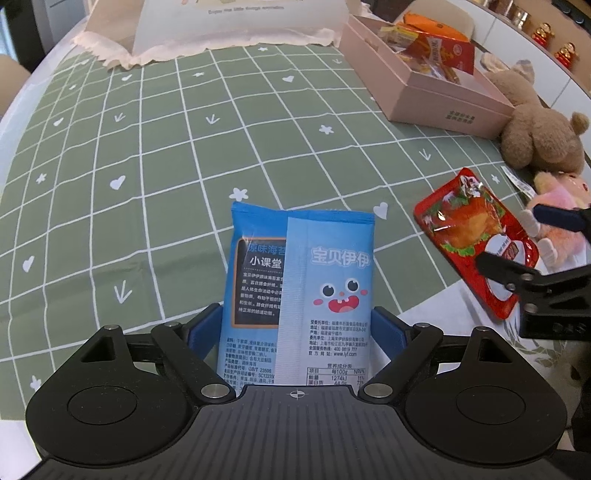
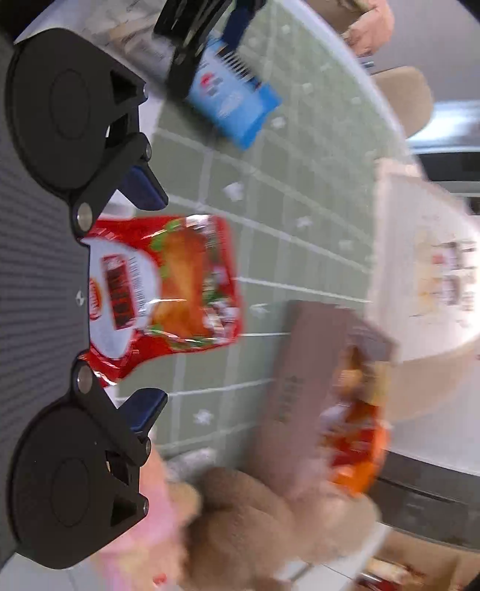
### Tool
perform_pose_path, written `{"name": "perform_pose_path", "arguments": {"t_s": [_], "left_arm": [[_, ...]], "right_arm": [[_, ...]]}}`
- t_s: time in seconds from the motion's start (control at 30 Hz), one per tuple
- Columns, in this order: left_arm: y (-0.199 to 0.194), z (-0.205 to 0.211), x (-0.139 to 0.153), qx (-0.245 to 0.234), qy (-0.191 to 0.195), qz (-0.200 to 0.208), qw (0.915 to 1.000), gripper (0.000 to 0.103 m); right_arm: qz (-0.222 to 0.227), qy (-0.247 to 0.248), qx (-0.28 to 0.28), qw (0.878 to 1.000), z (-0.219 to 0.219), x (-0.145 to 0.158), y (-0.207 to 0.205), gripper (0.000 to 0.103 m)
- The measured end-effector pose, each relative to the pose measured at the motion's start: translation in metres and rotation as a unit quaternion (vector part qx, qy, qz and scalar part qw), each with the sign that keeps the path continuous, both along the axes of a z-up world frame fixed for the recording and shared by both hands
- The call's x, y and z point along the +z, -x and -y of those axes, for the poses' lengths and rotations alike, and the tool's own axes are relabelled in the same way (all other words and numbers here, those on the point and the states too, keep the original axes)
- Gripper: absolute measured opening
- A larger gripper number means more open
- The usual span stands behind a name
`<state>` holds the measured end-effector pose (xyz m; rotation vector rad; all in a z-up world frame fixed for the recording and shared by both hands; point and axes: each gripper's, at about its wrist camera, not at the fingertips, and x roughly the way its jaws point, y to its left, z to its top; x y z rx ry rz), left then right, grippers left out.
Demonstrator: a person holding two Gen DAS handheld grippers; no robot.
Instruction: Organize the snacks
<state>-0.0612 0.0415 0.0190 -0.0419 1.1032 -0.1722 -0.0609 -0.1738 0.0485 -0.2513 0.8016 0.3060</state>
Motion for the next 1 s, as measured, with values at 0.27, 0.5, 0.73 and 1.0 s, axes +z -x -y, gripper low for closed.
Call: {"name": "perform_pose_path", "arguments": {"t_s": [0.27,0.5,0.73,1.0], "left_arm": [[-0.001,0.001,0.0,-0.001,-0.007,-0.001,1.0,0.09],[-0.001,0.005,-0.001,-0.005,-0.018,-0.001,0.9998,0.09],[-0.002,0.006,-0.001,-0.005,-0.02,-0.002,0.9998,0.09],[-0.002,0.003,-0.001,-0.001,-0.013,0.001,0.9999,0.09]], "right_arm": [[-0.075,-0.039,0.02,0.996,0.015,-0.03,-0.017,0.1],[-0.081,-0.031,0.022,0.996,0.012,-0.03,-0.02,0.096],[-0.128,-0.064,0.009,0.99,0.015,-0.006,-0.026,0.05],[-0.115,-0.079,-0.003,0.99,0.027,0.014,-0.025,0.028]]}}
